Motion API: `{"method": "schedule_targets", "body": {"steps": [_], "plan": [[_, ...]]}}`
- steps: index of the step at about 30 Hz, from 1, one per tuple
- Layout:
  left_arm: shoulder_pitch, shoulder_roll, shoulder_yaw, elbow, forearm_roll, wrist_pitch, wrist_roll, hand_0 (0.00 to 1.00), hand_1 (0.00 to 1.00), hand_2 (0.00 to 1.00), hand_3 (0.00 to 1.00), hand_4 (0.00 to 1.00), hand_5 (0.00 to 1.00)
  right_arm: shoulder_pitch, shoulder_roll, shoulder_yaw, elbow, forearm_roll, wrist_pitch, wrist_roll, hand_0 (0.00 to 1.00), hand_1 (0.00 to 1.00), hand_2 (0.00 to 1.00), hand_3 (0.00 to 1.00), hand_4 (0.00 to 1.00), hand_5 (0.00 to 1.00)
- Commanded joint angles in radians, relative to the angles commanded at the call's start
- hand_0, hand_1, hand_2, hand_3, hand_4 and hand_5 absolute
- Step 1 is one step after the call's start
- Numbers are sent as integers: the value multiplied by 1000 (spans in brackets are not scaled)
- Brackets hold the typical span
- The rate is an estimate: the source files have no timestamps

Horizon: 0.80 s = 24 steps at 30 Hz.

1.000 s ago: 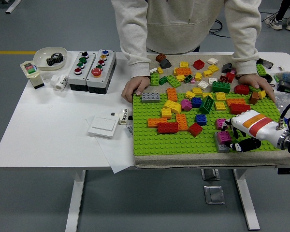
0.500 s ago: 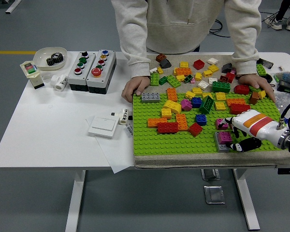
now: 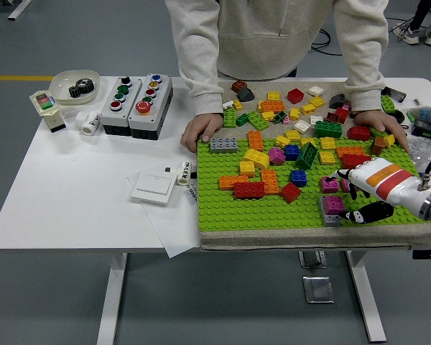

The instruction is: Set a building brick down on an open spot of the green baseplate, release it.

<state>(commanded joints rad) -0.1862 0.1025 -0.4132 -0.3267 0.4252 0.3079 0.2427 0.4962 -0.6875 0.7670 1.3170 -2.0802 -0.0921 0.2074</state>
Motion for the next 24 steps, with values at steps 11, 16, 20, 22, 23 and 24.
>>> {"method": "schedule_targets", "body": {"steps": [11,16,20,22,23,24], "plan": [[3,-1,-5,1,5,0,2,607,679,640,544,555,595,-80,-21,106,60,49,-78,-55,465,472,647,832,973,383],[2,-2,-2,2,-1,1,-1,607,679,640,544,555,595,-103,-25,121,81,109,-80,-26,705,726,817,836,840,395],[1,-2,-1,2,-3,1,-1,607,679,640,544,555,595,-120,-31,116,113,151,-80,12,720,718,780,740,725,395],[1,-2,-1,2,-4,1,-1,607,679,640,544,555,595,-125,-33,111,128,154,-70,22,720,718,780,740,725,395],[1,-2,-1,2,-4,1,-1,607,679,640,544,555,595,-125,-34,111,130,154,-68,23,720,718,780,740,725,395],[1,-2,-1,2,-3,1,-1,607,679,640,544,554,594,-126,-37,106,139,141,-55,25,715,700,762,654,688,395]]}}
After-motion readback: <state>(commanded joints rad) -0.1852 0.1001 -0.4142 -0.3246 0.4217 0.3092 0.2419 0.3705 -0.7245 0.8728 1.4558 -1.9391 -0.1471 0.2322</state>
